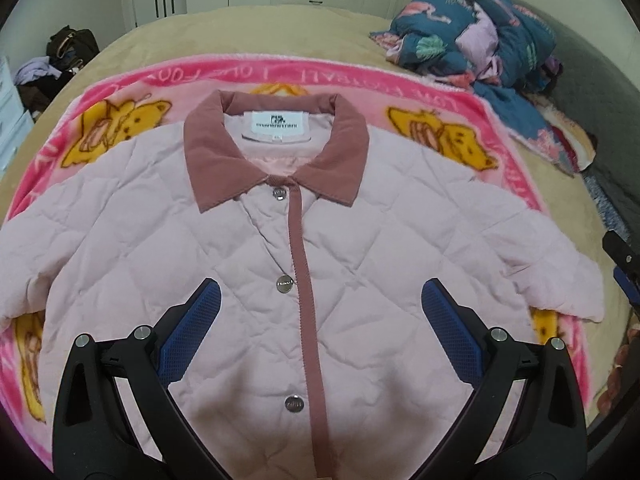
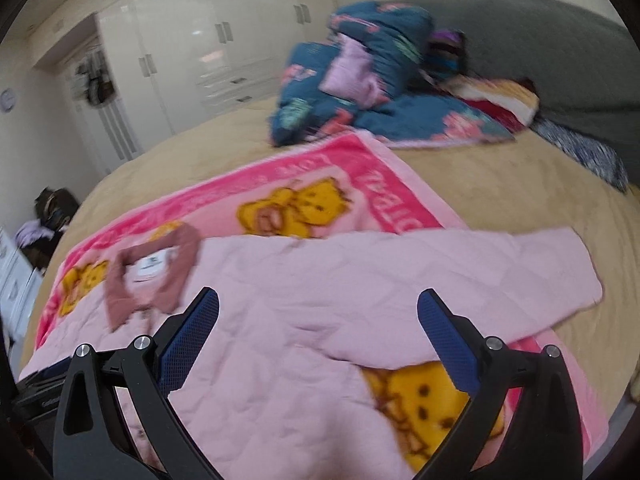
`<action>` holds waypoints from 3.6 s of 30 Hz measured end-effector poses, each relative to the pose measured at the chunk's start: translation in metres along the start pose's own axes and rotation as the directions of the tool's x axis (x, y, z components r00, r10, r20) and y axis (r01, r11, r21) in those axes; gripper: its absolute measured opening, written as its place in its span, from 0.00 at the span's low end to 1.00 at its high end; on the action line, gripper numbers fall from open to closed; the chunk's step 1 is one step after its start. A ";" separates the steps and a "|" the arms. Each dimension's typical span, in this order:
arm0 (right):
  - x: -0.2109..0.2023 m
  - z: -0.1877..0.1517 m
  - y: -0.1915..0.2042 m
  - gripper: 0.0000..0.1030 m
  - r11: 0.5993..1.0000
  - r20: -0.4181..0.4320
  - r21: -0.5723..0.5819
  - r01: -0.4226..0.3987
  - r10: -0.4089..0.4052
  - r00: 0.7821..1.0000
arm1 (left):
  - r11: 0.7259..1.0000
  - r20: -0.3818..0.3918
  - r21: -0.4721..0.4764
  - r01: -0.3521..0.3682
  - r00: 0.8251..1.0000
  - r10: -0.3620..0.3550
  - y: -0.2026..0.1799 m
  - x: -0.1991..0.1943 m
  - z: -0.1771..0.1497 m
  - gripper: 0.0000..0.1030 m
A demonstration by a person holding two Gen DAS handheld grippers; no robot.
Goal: Fold large clothes
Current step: 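Move both tools over the jacket toward its collar and sleeves, then grasp the sleeve cuff nearest the right tool with the right tool, then fold the held sleeve across the jacket front and release it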
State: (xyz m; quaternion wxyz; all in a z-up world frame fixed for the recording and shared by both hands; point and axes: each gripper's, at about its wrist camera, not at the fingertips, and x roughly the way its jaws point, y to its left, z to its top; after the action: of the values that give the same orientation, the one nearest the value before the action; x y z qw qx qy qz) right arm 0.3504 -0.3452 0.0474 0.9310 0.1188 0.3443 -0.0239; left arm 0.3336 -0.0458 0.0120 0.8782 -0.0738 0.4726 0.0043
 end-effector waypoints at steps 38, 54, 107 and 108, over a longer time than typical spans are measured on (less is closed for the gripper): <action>0.095 -0.055 -0.303 0.73 0.638 -0.154 0.727 0.254 -0.208 0.966 | 0.995 -0.048 0.069 -0.076 0.996 0.080 -0.029 0.055 0.002 0.91; 0.002 0.043 -0.189 0.13 0.922 0.277 0.377 -0.091 -0.018 0.961 | 0.997 0.041 0.024 -0.070 0.997 0.069 0.021 -0.002 0.034 0.91; 0.052 -0.094 0.216 0.17 0.868 -0.110 -0.264 -0.420 0.405 0.907 | 0.963 0.081 -0.212 0.164 0.985 -0.150 0.175 -0.045 0.022 0.91; 0.054 -0.099 0.215 0.18 0.865 -0.127 -0.253 -0.433 0.414 0.901 | 0.963 0.078 -0.214 0.162 0.986 -0.149 0.175 -0.043 0.021 0.91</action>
State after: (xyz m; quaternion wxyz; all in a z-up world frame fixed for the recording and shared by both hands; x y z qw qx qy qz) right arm 0.3565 -0.1107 -0.0163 0.9085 0.0619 0.3413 0.2329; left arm 0.3134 0.1329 0.0367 0.8763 -0.2070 0.4350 -0.0102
